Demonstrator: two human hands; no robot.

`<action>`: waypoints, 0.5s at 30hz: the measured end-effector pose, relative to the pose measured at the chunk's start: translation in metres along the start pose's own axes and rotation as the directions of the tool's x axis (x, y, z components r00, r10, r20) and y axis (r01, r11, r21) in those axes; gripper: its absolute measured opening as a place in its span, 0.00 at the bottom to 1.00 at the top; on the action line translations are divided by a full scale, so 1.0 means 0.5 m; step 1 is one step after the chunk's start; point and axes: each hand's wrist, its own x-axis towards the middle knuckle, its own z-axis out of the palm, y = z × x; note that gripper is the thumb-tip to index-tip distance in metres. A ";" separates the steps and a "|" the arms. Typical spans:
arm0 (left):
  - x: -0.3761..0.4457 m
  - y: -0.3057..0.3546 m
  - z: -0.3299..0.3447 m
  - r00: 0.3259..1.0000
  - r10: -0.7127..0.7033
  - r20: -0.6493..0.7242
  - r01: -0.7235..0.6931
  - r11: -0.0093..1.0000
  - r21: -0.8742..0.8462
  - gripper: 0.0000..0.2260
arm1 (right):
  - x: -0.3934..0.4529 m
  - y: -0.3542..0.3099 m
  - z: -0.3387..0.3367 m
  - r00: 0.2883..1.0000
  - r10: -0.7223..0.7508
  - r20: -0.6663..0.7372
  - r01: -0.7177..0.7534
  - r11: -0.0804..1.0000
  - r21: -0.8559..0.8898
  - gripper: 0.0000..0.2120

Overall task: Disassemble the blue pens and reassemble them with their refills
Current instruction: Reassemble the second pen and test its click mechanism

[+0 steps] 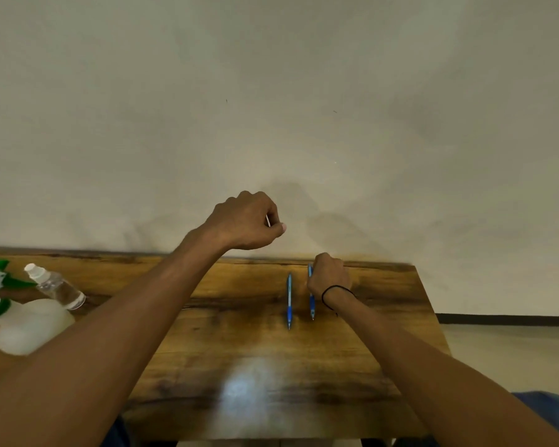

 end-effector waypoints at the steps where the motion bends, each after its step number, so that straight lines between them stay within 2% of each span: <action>1: 0.000 0.000 0.001 1.000 -0.002 0.006 0.002 1.000 0.003 0.12 | -0.002 0.001 0.007 1.000 0.001 0.007 -0.001 1.000 -0.005 0.09; 6: -0.001 0.000 0.006 1.000 0.000 0.013 0.000 1.000 0.016 0.12 | -0.007 0.005 0.042 0.998 -0.051 0.024 0.052 0.997 -0.053 0.06; 15: 0.001 0.000 0.013 1.000 0.014 0.010 -0.015 0.999 0.046 0.12 | -0.007 0.005 0.064 0.996 -0.057 0.062 0.064 0.991 -0.113 0.13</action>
